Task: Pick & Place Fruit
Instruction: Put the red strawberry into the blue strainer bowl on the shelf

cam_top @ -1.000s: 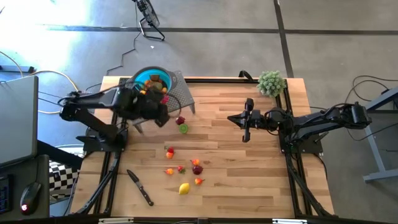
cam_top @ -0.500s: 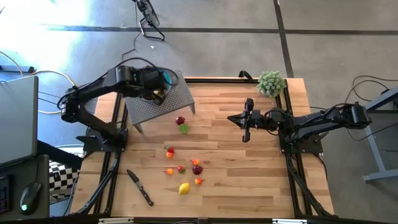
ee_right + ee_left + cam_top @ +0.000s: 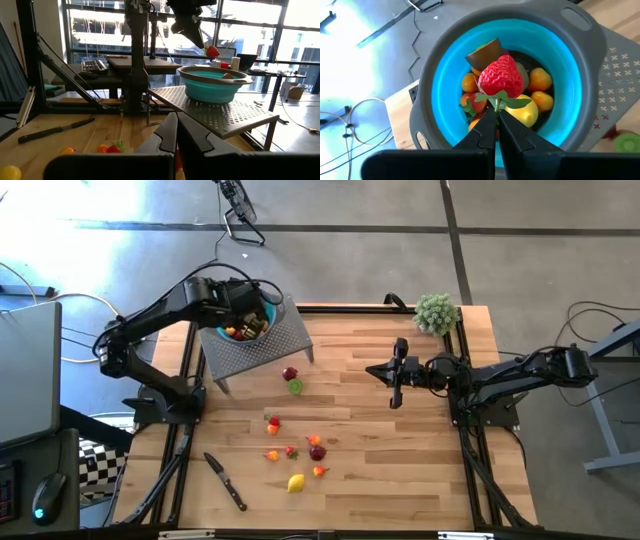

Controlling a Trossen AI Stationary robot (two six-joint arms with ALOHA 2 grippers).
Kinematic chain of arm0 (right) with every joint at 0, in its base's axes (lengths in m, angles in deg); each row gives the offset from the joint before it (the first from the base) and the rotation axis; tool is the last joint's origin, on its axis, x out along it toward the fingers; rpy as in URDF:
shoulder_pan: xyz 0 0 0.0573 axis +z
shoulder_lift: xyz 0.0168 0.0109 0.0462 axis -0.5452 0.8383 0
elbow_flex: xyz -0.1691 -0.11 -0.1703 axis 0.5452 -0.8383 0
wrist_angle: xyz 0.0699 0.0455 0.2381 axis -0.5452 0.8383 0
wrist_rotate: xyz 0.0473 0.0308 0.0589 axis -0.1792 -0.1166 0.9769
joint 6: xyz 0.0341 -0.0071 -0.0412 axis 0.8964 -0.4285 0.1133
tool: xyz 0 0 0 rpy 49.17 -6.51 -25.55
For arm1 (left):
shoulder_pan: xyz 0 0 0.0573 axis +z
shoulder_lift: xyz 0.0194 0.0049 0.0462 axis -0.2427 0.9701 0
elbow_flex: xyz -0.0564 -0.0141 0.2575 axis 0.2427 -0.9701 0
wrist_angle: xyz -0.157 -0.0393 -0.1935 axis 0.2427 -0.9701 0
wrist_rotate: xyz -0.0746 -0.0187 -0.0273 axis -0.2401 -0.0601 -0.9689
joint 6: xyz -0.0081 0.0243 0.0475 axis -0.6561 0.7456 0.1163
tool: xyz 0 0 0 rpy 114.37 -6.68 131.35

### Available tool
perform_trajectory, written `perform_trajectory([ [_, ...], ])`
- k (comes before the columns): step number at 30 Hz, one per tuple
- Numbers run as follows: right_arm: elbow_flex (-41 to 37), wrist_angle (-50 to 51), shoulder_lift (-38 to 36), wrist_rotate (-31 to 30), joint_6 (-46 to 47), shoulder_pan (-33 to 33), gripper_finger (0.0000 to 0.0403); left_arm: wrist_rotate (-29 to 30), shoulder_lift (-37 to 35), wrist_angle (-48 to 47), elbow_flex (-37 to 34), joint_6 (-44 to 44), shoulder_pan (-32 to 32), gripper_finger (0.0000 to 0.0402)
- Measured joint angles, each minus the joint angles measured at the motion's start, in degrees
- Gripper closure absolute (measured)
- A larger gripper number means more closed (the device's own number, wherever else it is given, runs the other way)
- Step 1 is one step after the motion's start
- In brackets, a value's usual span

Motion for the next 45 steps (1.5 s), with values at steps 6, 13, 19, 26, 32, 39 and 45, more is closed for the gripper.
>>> perform_trajectory([
  [6,0.00,0.00,0.00,0.01,0.00,0.02,0.0400,-0.06,0.33,0.97,-4.12,-1.22,0.04,0.0398],
  [13,0.00,0.02,0.00,0.00,0.00,0.00,0.0400,0.16,0.46,0.89,-13.96,-0.81,0.07,0.0398],
  [19,0.00,0.00,0.00,0.00,-0.02,0.00,0.0400,2.59,0.46,0.71,-14.99,-0.51,0.07,0.0398],
  [26,0.00,0.01,-0.01,0.00,-0.02,0.00,0.0400,3.04,0.44,0.85,-14.99,-0.51,0.07,0.0398],
  [32,0.00,0.00,0.00,-0.02,0.00,0.00,0.0401,3.08,0.44,2.16,-14.99,-0.95,0.07,0.0369],
  [39,0.00,0.00,0.00,0.00,-0.02,0.00,0.0401,3.21,0.41,2.08,-14.99,1.82,0.07,0.0343],
  [45,0.00,0.00,0.00,-0.02,-0.11,0.00,0.0401,2.79,0.12,1.26,-13.70,2.15,0.04,0.0359],
])
